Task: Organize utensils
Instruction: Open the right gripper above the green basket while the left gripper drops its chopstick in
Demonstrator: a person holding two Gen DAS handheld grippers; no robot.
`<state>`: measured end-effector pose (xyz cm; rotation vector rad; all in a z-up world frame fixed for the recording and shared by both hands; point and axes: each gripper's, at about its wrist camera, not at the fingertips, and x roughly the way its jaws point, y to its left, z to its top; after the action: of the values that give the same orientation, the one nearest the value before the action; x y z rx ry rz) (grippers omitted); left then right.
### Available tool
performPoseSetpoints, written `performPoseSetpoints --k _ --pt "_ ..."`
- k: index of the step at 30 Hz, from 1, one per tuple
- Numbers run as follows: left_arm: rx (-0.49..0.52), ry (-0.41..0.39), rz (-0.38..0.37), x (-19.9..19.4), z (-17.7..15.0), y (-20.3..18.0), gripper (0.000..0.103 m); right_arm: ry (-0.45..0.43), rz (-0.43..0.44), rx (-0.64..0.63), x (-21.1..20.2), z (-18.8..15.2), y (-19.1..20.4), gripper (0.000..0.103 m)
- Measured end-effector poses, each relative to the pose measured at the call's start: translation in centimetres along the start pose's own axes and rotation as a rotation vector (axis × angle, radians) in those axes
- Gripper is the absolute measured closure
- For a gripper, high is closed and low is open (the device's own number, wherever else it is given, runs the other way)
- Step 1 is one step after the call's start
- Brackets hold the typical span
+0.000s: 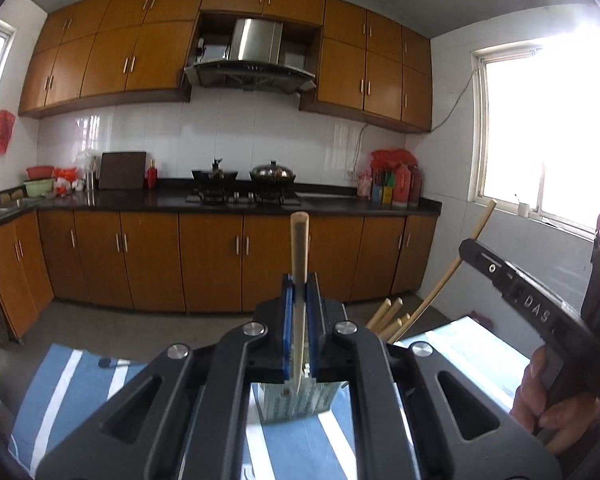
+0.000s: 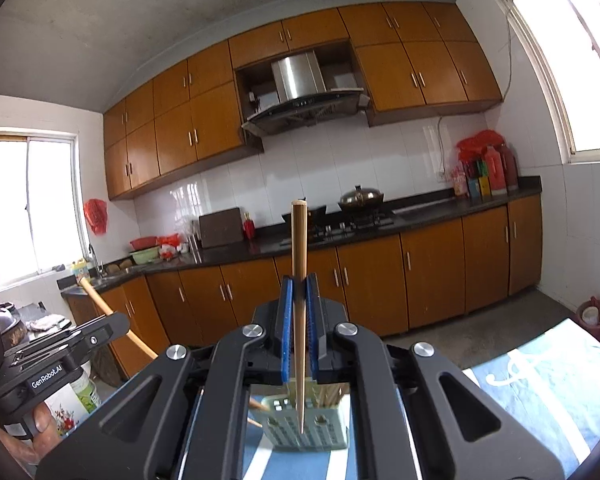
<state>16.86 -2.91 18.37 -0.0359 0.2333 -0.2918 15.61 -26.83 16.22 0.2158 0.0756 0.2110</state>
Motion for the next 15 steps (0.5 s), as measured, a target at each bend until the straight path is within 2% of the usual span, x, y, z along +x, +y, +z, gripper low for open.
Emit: performPoseSetpoints --k 4,8,15 --pt "-0.008 -0.048 0.029 1.2 1.5 -0.3 0.096 -0.024 -0.012 -0.003 1.6 0.4 0.3 0.096" --pt "-0.044 -0.06 0.054 3.4 1.9 0.3 0.096 -0.028 -0.026 0.006 3.4 -0.3 0.4 0.096" --pt "-0.074 0.004 0.058 7.8 -0.2 1.6 0.096 0.029 -0.051 -0.021 6.4 -3.2 0.2 0.096"
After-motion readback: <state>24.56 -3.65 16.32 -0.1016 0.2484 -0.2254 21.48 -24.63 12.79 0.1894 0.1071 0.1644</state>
